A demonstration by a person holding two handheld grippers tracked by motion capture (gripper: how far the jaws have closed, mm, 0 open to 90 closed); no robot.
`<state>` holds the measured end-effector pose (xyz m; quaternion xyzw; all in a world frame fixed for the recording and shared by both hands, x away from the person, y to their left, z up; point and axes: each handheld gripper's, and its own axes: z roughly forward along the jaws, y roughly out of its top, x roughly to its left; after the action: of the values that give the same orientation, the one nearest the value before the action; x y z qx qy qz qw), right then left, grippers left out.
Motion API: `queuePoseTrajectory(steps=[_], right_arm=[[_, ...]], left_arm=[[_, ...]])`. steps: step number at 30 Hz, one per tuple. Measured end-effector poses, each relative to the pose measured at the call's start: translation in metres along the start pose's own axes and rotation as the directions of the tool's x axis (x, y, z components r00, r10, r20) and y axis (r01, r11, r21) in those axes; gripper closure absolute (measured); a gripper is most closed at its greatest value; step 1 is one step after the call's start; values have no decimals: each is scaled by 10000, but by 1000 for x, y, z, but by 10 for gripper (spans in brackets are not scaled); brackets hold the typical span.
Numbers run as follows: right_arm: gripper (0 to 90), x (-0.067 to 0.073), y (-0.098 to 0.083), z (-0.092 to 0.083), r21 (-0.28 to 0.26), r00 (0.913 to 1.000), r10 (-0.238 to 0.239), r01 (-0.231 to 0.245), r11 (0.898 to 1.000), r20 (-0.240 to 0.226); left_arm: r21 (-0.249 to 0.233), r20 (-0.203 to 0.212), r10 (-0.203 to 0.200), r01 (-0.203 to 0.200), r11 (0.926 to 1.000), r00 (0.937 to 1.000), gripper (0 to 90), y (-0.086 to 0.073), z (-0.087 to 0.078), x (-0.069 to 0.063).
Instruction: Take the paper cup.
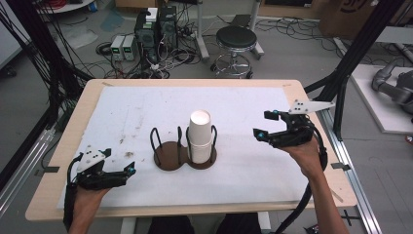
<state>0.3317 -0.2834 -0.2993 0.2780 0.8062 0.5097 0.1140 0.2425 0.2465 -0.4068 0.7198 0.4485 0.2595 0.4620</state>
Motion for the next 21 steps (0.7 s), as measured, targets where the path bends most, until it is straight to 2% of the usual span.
queuePoseTrajectory(steps=[1,6,13,17,21], right_arm=[[164,0,7,4,129,9996,-234,235,9996,-140],[164,-2,22,14,444,9972,-582,603,9972,-463],[164,-2,36,25,655,9932,-858,910,9937,-793],[164,-2,46,38,997,9881,-1012,1130,9886,-1162],[165,-3,52,45,1061,9818,-1152,1319,9856,-1511]], left_arm=[[14,4,17,-17,10000,10000,62,0,0,0],[38,47,29,-29,10000,10000,62,0,0,0],[50,159,93,-94,9999,9998,62,1,1,0],[73,232,157,-159,9998,9996,63,1,2,-1],[80,269,169,-171,9998,9995,62,1,2,-1]])
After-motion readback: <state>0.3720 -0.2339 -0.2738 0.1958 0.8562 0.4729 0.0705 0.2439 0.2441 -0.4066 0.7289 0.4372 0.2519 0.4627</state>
